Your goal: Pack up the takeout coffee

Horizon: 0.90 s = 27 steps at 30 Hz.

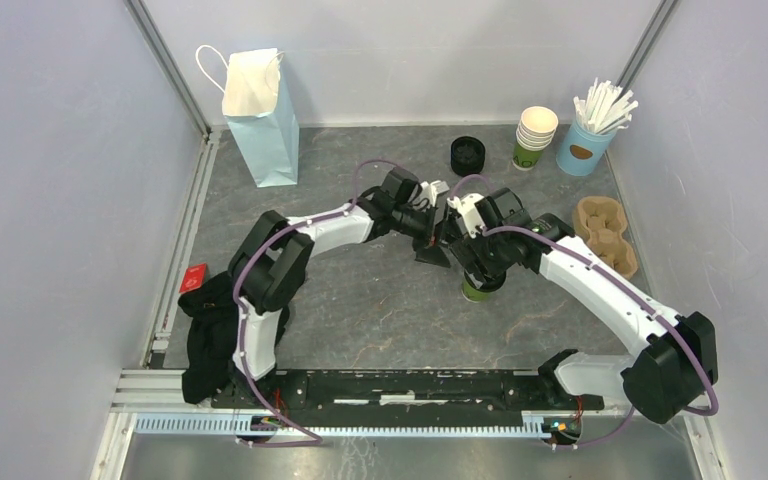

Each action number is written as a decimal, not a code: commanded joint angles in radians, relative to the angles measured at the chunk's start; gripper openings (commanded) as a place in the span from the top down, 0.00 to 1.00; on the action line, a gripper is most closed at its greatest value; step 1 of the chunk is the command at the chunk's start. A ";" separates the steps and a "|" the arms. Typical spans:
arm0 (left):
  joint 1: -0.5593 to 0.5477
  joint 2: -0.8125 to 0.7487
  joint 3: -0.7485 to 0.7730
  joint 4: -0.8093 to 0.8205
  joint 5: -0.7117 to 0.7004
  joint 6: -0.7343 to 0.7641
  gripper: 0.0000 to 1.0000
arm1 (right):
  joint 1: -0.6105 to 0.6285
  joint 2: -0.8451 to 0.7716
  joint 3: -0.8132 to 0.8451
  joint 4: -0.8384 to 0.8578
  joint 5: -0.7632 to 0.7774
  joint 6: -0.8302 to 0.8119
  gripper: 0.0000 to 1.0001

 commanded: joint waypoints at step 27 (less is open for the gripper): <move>-0.113 0.235 0.271 -0.254 -0.172 0.149 0.15 | 0.004 -0.024 0.172 -0.128 0.173 0.057 0.06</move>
